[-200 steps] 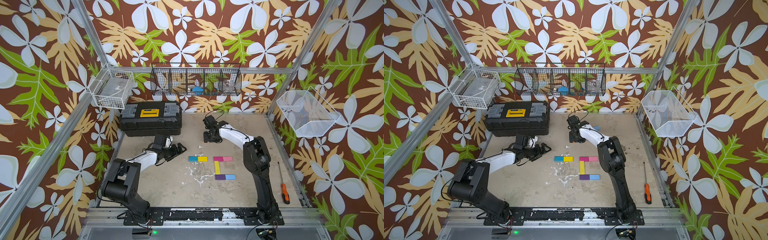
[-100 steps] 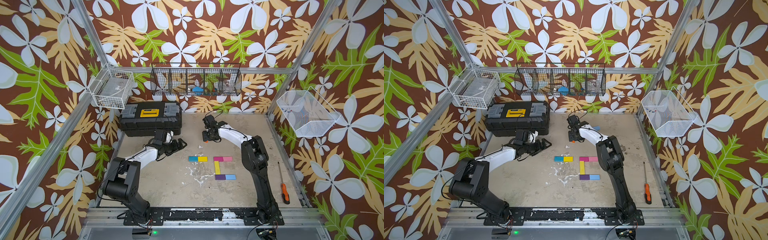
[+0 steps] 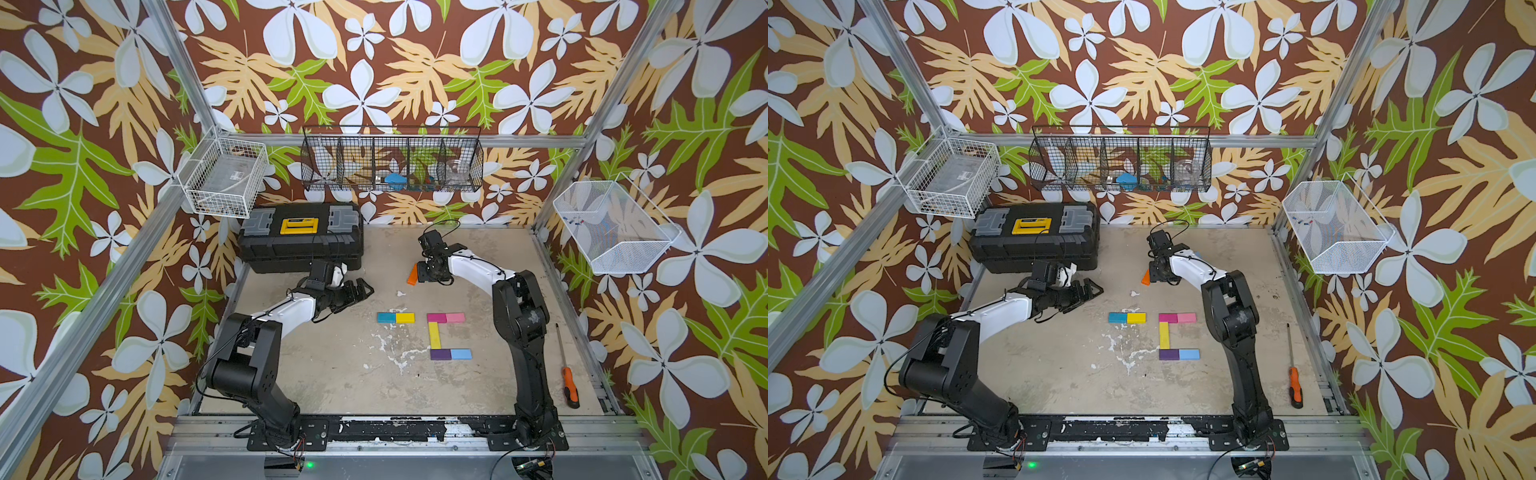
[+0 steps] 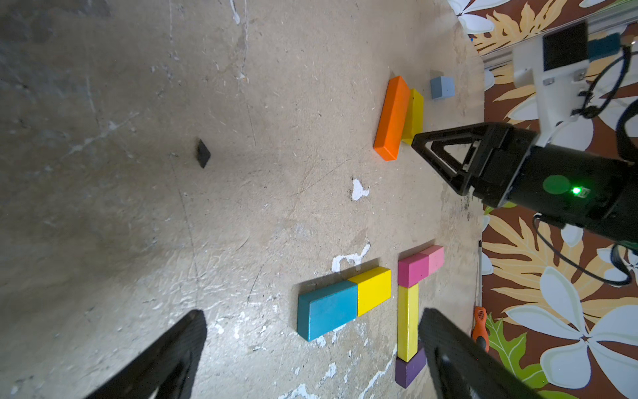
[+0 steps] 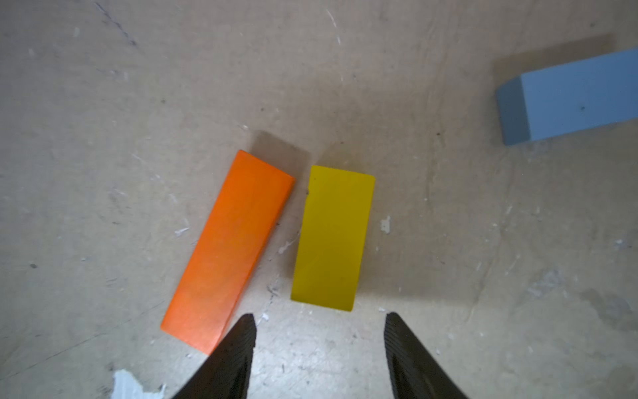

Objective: Assemble the letter c with building blocks
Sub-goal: Adjust the building block at the center of the board.

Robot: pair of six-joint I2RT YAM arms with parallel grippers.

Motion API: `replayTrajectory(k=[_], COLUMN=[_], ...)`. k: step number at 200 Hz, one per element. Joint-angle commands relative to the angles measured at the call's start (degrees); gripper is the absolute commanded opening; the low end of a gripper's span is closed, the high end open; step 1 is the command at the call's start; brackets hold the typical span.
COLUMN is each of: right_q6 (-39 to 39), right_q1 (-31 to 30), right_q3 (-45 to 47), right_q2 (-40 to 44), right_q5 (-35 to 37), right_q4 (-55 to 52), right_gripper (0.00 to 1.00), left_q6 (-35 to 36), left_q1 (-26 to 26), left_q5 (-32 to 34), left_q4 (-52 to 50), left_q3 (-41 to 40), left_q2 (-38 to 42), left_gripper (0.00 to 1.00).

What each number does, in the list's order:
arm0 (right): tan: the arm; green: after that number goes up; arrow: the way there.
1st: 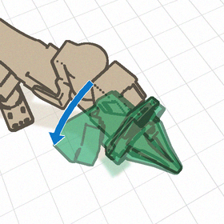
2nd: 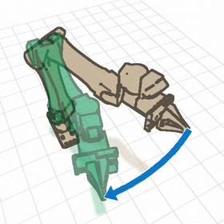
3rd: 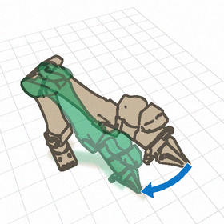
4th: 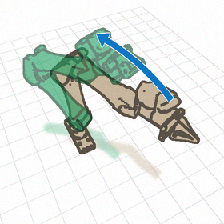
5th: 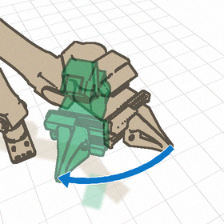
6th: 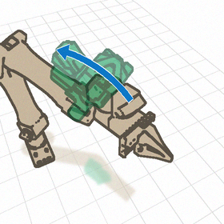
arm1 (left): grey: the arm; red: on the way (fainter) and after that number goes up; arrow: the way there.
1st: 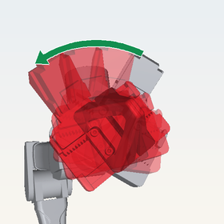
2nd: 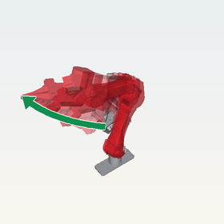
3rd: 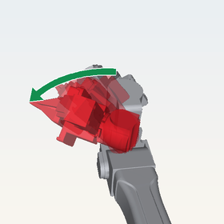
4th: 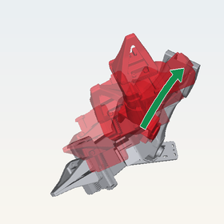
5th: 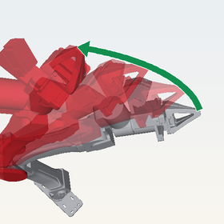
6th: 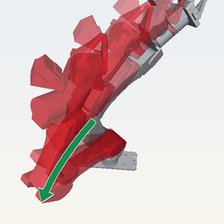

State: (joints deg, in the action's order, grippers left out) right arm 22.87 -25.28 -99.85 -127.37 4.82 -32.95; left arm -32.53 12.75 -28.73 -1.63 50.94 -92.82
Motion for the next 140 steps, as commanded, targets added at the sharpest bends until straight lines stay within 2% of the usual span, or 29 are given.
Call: replayTrajectory(k=[1,65,140], right_q6=[-1.2,0.8,5.0], right_q1=[-0.2,-0.6,-3.8], right_q3=[-0.2,1.8,-2.7], right_q2=[-0.8,-0.5,0.9], right_q5=[0.0,-3.0,2.7], right_q4=[1.9,4.9,3.4], right_gripper=[0.62,0.61,0.61], left_q6=[0.5,0.3,0.4], left_q1=[-0.1,0.0,0.0], left_q5=[-0.1,-0.2,-0.1], left_q4=[0.6,1.2,1.2], left_q3=[0.4,0.0,0.2], left_q2=[-0.3,-0.8,-0.7], left_gripper=[1.0,1.0,1.0])
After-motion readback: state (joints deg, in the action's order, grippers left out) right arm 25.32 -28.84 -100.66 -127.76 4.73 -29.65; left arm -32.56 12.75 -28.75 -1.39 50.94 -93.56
